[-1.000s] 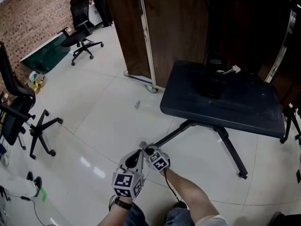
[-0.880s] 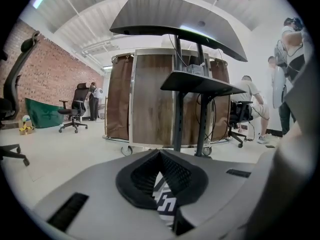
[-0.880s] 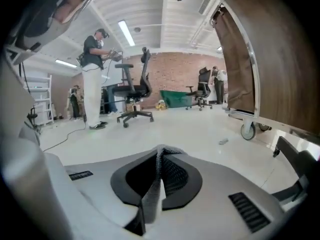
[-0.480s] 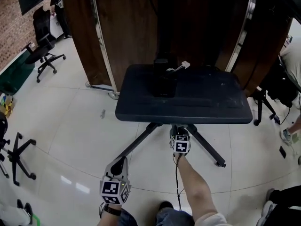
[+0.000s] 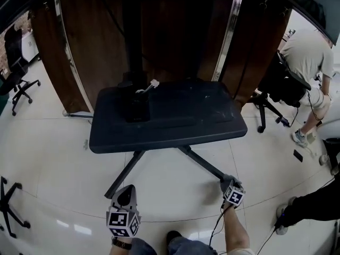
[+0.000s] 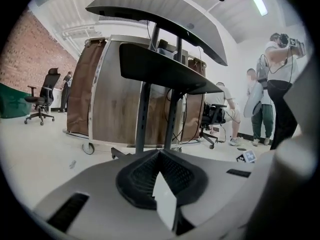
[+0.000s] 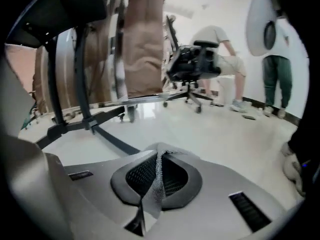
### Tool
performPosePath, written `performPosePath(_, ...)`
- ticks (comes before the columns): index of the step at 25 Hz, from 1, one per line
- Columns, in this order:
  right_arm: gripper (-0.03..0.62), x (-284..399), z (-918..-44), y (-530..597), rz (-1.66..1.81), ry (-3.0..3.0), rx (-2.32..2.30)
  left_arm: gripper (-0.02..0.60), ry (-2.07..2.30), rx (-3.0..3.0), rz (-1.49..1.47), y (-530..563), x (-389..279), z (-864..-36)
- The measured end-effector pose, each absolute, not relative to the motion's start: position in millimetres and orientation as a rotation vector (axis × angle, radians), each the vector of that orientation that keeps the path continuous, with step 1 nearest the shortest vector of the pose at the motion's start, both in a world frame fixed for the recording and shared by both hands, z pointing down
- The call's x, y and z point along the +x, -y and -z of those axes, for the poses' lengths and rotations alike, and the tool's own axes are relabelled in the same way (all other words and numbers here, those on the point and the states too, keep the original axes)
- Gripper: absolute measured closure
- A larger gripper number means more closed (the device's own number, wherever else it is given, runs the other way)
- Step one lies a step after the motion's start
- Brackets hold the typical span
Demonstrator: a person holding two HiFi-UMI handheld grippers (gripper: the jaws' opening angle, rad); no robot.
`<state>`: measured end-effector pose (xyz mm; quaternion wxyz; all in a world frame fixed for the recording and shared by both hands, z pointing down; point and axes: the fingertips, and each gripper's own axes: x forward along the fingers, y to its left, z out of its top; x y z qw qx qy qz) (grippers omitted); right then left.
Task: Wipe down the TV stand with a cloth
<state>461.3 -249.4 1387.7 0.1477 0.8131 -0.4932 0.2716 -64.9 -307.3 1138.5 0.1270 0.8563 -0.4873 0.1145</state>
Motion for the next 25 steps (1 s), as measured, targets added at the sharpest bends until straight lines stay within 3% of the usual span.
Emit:
performPosePath(3,0.577,463.3,-1300.3,196.0,-0.619,1.457,2.354,0.563,1.350,2.481,-0.317,305.3,-44.9,-1112.8)
performPosePath(7,0.577,363.4,-1098.1,164.0,-0.516,1.869,2.187,0.565,1.228,2.420,-0.290,261.5,-18.9,-1010.7)
performPosePath(14,0.576,215.4,-687.5,159.7,-0.397,2.300,2.086,0.563,1.227,2.601,-0.285,207.3,-5.6,-644.0)
performPosePath(18,0.576,166.0,-468.4,150.9,-0.214,2.426,2.075,0.563,1.199,2.742,-0.261,185.3,14.7,-456.1)
performPosePath(25,0.576,95.8,-253.2,74.7,-0.102,2.566,2.123,0.563,1.232,2.831,-0.051,125.2,-22.8,-243.2)
